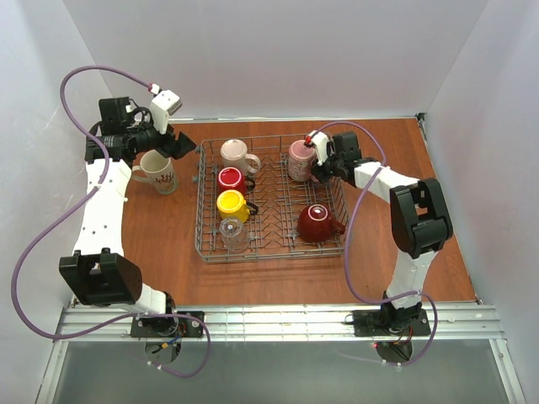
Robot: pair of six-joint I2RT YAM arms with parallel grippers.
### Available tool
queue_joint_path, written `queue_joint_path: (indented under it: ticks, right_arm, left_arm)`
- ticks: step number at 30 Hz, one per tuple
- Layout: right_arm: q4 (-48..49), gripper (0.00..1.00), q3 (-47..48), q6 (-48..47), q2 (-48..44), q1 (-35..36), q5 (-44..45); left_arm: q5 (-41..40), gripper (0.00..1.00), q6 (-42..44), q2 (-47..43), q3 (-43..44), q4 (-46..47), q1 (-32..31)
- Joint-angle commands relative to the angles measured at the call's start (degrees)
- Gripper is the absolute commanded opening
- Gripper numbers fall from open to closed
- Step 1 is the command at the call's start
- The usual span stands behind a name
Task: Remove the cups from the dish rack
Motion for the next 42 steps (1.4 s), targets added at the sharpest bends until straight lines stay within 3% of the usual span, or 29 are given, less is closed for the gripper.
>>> queue_joint_path:
  ticks: [1, 11, 16, 21, 27, 32, 36, 42]
  right_arm:
    - [6.36, 0.01, -1.07, 1.42, -8.01, 0.22, -2.15]
    - [11.55, 0.01, -1.52, 11.26, -15.58, -0.31, -7.24]
    - [24.16, 0.01, -3.97, 22.14, -20.50, -0.13, -16.46]
    - [36.75, 0.01, -7.23, 35.69, -24.72, 2.06, -18.58]
    - [45.38, 0.01, -8.81, 41.84, -27.27, 5.66, -17.35]
    - [51.18, 0.01, -9.16, 45.80, -26.93, 8.21, -17.26]
    - [51.98, 0.01, -9.16, 46.51, -26.57, 9.71, -16.74]
    - [53.48, 0.01, -8.03, 47.65, -25.17, 11.29, -16.82]
  left_arm:
    - [5.18, 0.85, -4.17, -1.11, -0.49, 1.94, -0.19]
    - [16.87, 0.68, -15.42, 0.74, -0.23, 6.50, -1.59]
    - [24.51, 0.70, -24.29, 2.41, -0.93, 12.29, -3.18]
    - [27.08, 0.71, -34.84, 3.73, -1.02, 17.49, -8.27]
    - [29.19, 0.75, -52.92, 1.01, -7.60, 34.43, -9.42]
    - [28.66, 0.76, -57.61, 1.36, -8.74, 39.28, -10.38]
    - [32.17, 0.76, -67.62, 0.22, -12.61, 51.75, -10.38]
    - [33.66, 0.69, -74.57, 1.09, -14.02, 59.23, -10.56]
